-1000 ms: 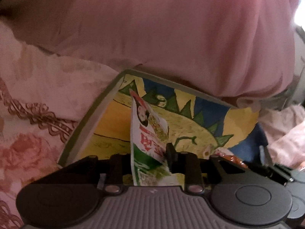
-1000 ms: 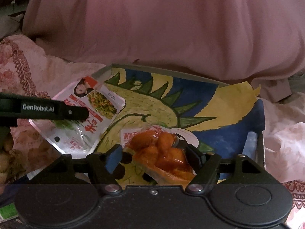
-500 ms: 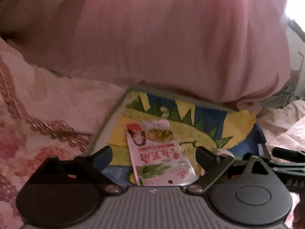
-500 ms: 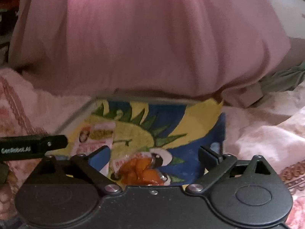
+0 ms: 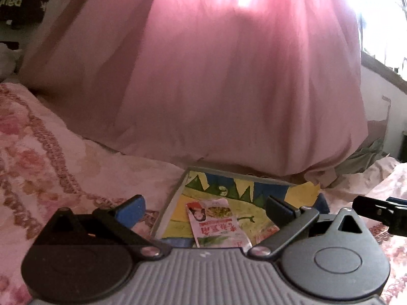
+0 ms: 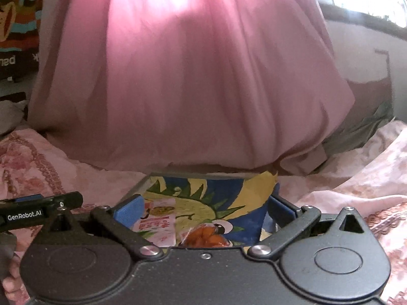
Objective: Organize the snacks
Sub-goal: 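Lift both tools back from the tray toward the remaining snacks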
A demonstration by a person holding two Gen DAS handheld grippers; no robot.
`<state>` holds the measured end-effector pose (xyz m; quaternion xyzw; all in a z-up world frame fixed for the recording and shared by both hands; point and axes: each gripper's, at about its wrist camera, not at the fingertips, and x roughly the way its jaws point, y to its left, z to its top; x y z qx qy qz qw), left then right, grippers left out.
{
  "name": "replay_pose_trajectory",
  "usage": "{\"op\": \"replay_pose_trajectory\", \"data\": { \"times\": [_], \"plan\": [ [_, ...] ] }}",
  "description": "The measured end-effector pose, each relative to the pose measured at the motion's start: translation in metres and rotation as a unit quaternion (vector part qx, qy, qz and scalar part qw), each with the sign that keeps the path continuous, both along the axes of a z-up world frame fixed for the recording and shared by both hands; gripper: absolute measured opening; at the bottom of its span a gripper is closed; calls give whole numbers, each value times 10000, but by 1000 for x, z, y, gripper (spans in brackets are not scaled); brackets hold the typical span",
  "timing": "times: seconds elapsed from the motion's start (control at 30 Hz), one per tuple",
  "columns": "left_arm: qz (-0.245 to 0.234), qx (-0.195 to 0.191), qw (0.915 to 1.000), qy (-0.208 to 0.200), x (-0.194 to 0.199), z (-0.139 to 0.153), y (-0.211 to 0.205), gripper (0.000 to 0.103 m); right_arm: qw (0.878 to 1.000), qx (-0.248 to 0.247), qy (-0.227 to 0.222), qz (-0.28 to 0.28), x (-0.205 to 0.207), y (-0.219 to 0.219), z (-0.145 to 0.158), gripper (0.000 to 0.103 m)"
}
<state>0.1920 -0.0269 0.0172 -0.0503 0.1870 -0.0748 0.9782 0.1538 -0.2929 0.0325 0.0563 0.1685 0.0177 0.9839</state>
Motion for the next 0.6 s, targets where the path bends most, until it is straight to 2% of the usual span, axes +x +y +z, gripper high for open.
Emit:
{"op": "replay_pose_trajectory", "data": {
  "times": [0.2,0.4,0.6],
  "plan": [
    [165,145,9998,6,-53,3,10,103,9998,135,-110,-94,-60,9,5,103],
    [582,230,9980,43,-107,5,21,103,9996,51,-131,-247,-113,21,5,103],
    [665,155,9966,466,-151,-8,32,103,9990,70,162,-417,-150,27,-4,103]
  ]
}}
